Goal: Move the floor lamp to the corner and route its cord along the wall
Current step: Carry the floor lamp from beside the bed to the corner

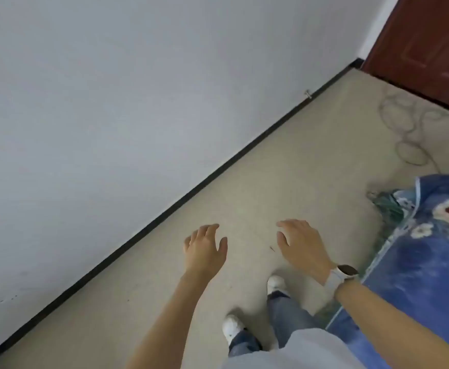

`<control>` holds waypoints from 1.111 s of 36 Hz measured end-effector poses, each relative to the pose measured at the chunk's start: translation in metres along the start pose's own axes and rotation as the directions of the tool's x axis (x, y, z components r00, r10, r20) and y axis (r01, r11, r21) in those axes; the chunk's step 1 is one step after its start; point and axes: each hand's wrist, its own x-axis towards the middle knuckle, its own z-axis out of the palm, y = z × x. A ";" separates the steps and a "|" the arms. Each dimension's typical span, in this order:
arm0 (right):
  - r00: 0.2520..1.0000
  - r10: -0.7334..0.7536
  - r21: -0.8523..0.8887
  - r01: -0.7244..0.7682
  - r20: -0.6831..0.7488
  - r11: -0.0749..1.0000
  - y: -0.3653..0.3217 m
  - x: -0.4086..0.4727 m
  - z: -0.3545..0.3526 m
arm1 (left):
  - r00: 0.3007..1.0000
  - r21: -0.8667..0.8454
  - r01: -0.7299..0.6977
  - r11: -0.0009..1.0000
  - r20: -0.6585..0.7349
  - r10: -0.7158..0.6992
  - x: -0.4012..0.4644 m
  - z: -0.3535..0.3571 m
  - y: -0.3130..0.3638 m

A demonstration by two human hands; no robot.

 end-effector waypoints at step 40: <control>0.444 0.884 0.639 -0.639 -0.149 0.429 0.463 0.328 -0.309 | 0.584 0.024 -0.771 0.636 0.425 0.691 0.543 0.120 0.625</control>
